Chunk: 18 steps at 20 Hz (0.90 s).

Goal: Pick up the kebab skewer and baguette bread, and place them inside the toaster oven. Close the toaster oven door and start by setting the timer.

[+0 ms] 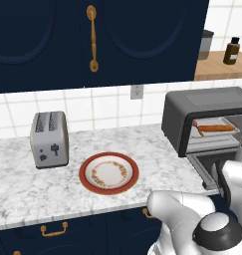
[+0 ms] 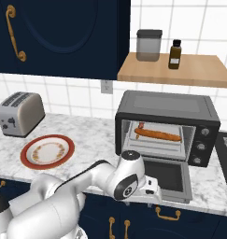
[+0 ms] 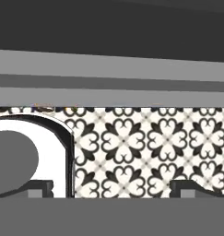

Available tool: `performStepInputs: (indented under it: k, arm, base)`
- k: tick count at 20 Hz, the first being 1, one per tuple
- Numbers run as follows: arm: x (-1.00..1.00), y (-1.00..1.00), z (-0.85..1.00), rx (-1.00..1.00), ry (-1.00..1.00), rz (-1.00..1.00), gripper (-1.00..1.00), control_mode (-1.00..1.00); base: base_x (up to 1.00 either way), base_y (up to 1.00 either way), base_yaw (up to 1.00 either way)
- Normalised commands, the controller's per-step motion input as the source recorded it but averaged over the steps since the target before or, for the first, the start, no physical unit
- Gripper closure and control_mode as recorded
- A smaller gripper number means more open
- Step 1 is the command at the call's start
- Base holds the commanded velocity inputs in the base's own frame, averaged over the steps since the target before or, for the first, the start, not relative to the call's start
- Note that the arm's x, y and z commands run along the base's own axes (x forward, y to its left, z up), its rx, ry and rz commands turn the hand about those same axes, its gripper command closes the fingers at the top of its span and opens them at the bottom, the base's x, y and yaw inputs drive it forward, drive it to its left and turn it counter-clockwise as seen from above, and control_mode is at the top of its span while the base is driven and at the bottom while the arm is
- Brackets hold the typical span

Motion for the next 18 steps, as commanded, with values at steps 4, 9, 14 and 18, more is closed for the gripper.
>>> performStepInputs:
  k: [4, 9, 14, 18]
  arm:
    - [0.18, 0.0, -0.17, 0.02, 0.0, 0.01, -1.0, -1.0]
    - [0.11, 0.0, -0.2, 0.05, 0.0, -0.02, -1.0, -1.0]
    - [0.28, 0.0, -0.16, 0.02, 0.0, -0.05, -1.0, -1.0]
    - [0.35, 0.01, -0.12, 0.0, -0.03, -0.05, -1.0, -1.0]
  base:
    - [0.0, 0.0, 0.0]
    - [0.0, 0.0, 0.0]
    - [0.0, 0.0, 0.0]
    - [0.0, 0.0, 0.0]
